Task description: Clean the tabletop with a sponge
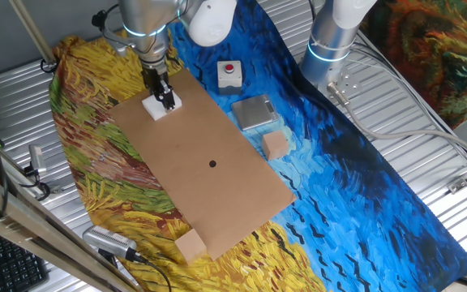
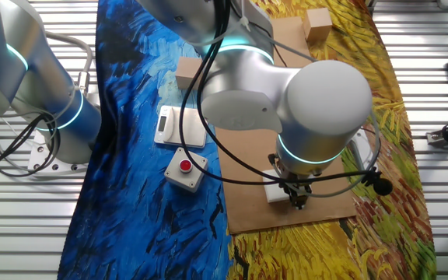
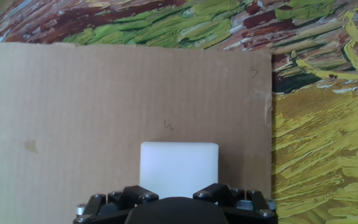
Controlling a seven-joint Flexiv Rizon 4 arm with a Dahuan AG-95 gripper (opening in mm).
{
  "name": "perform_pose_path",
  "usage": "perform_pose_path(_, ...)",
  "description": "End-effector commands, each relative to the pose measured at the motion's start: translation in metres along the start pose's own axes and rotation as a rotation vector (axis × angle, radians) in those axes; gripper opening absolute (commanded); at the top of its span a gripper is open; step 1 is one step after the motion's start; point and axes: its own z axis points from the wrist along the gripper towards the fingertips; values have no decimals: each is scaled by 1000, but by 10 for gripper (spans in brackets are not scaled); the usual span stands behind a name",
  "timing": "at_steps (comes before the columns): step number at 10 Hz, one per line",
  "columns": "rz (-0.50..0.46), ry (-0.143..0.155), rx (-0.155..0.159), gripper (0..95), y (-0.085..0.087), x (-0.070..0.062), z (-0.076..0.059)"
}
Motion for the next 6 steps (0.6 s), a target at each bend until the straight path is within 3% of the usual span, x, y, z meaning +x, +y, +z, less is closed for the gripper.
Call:
perform_pose_path(1,0,0,1,760,0,0,1)
perform_pose_path(4,6,1,0,760,0,0,1)
perform_pose_path(5,10,2,0,570,0,0,1)
perform_pose_path(6,12,2,0,570,0,0,1)
